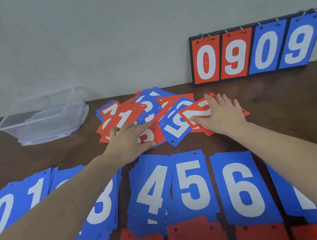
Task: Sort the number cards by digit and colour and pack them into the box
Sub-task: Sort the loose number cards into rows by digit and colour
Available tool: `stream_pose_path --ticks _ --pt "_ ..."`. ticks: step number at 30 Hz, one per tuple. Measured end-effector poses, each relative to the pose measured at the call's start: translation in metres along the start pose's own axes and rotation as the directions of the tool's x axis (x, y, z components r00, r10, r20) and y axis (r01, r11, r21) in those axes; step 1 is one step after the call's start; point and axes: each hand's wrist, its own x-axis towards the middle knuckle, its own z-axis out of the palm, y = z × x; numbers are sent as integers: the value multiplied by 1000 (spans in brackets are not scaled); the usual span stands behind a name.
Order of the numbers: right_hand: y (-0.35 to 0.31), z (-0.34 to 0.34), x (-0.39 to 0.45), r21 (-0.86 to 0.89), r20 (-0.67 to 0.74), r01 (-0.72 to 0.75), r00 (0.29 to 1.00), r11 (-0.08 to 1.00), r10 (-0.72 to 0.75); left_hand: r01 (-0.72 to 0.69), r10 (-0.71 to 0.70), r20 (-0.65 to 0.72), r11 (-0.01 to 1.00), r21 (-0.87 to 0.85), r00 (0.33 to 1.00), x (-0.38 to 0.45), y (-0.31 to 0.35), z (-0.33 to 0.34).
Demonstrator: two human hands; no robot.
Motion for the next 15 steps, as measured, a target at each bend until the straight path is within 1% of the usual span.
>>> stream_pose_path --ticks 5,8,10,11,12,14,15 --pt "-3 -5 -6 31 8 85 996 996 -85 6 -8 -39 999 -40 999 -5 6 -2" --pt "-7 -12 -13 104 -50 145 989 984 -140 -49 47 -78 999 -20 996 -7 11 -6" --pt "-7 -18 -19 208 -93 190 980 959 -174 -71 67 -116 997 -33 991 -8 12 -9" --pt "-7 -22 -22 289 -91 198 980 937 -179 -75 63 -137 994 -80 988 -9 13 -11" --pt "-7 -25 -25 369 -90 209 978 906 -189 -70 44 -159 984 -161 986 -9 14 -13" --pt "-7 -30 -28 488 -106 247 969 837 -224 -52 -14 -198 945 -324 980 -10 17 -18" --pt "-8 -33 -29 544 -110 258 965 798 -237 -52 -36 -227 927 -371 973 -11 19 -21"
